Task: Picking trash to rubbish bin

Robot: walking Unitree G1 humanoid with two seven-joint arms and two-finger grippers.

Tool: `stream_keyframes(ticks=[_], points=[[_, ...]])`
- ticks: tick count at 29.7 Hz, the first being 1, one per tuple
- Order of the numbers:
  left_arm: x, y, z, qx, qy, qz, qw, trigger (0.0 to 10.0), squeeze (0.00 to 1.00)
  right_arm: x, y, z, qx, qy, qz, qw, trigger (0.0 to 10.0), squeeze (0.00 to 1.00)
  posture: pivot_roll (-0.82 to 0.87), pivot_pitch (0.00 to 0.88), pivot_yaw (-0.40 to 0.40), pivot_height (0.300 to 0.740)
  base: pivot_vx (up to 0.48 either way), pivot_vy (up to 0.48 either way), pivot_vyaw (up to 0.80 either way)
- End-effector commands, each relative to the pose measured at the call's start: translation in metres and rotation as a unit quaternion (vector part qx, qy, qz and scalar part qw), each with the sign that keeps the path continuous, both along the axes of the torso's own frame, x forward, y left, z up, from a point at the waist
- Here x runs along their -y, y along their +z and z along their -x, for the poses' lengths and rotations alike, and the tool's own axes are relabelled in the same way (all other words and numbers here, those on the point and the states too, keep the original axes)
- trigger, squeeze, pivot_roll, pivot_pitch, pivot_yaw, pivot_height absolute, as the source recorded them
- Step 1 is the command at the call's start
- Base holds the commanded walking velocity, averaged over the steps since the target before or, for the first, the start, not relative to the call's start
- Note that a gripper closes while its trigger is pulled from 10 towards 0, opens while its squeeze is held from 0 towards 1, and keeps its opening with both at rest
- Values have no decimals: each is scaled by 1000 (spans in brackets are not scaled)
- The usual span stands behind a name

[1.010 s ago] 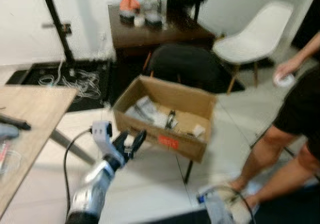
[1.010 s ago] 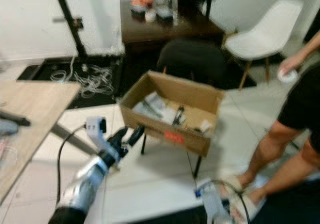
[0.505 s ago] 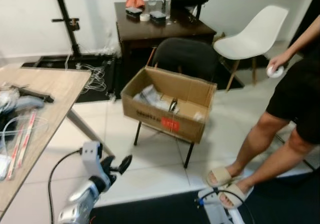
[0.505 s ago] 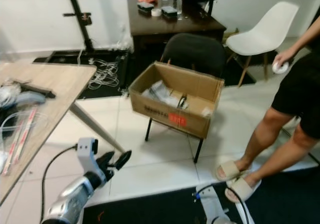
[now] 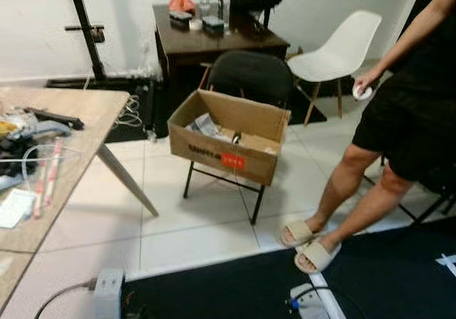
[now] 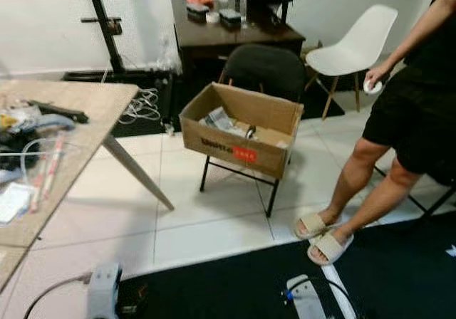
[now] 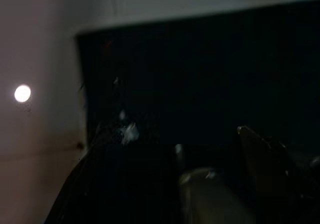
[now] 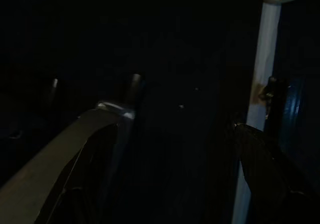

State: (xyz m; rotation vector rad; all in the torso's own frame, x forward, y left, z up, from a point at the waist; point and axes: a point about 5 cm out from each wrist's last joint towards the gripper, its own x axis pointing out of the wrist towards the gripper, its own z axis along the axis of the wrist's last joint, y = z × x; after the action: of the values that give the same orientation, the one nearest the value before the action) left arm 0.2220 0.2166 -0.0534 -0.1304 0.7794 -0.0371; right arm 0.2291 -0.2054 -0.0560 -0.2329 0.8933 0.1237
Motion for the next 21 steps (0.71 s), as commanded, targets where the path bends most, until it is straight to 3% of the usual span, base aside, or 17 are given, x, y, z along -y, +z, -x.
stream_keyframes(ticks=[1,4,7,8,11,12,17,21], points=[[-2,-10,16,-32,0,-12,999,10000,0,2,-5,8,-17,-5,-1,1000,10000,0,-89,150,30,740,0,0,631],[-1,-25,42,-82,8,-23,996,10000,0,4,-10,17,-31,-1,5,1000,10000,0,-86,147,29,740,0,0,631],[0,-31,53,-102,7,-26,994,10000,0,4,-12,20,-36,0,8,999,10000,0,-87,147,30,740,0,0,629],[1,-36,65,-121,10,-27,992,10000,0,5,-13,23,-40,-1,7,999,10000,0,-89,145,31,740,0,0,631],[1,-40,73,-134,11,-27,991,10000,0,5,-14,24,-43,-1,8,999,10000,0,-89,145,31,740,0,0,631],[3,-45,87,-158,6,-30,987,10000,0,6,-15,27,-47,0,8,999,10000,0,-88,145,31,740,0,0,631],[7,-50,98,-175,0,-30,984,10000,0,6,-17,30,-52,-1,7,999,10000,0,-87,149,32,740,0,0,631],[8,-50,98,-176,-1,-29,984,10000,0,5,-17,31,-55,2,6,998,10000,0,-86,151,32,740,0,0,634]])
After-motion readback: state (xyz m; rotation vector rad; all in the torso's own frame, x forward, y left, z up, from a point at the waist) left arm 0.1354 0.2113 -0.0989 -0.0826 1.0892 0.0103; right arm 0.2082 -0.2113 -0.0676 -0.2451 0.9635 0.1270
